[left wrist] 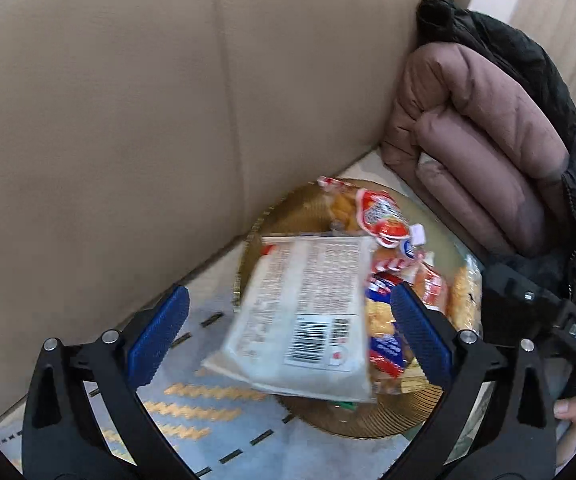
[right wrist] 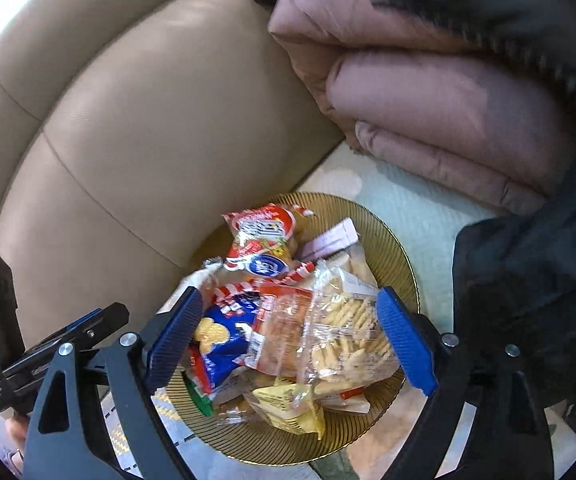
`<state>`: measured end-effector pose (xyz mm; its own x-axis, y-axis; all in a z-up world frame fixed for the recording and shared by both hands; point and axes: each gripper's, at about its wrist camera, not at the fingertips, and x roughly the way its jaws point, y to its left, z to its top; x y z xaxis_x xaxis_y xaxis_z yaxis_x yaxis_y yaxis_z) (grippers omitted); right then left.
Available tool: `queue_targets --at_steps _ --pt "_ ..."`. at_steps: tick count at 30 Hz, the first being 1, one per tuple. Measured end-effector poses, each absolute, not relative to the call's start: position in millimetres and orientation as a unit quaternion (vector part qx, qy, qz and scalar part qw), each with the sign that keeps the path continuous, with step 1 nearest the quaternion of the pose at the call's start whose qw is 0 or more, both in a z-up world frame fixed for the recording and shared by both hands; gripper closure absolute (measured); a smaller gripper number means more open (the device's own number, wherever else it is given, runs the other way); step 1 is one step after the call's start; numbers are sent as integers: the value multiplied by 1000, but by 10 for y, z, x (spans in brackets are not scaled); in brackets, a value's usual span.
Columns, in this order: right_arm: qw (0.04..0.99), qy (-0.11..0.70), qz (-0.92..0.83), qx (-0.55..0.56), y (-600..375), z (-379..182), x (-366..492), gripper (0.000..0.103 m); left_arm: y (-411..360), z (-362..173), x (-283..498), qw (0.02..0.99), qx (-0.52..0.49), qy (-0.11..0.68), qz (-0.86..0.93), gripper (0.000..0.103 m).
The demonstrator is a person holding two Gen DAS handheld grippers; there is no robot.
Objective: Organize snacks
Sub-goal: 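Carry the white bread bag and clear cookie bag to the gold plate and release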
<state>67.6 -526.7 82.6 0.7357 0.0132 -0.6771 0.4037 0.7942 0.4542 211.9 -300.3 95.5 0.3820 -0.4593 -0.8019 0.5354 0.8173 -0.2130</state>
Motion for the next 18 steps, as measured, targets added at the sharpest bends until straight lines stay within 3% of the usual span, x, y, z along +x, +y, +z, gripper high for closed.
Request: queue_targets --at_steps 7,18 --pt "893 362 -79 255 -4970 1020 637 13 -2697 1085 1992 854 46 467 -225 3" --pt "890 439 -77 95 -4205 712 385 13 -2340 812 1236 868 34 476 -138 3"
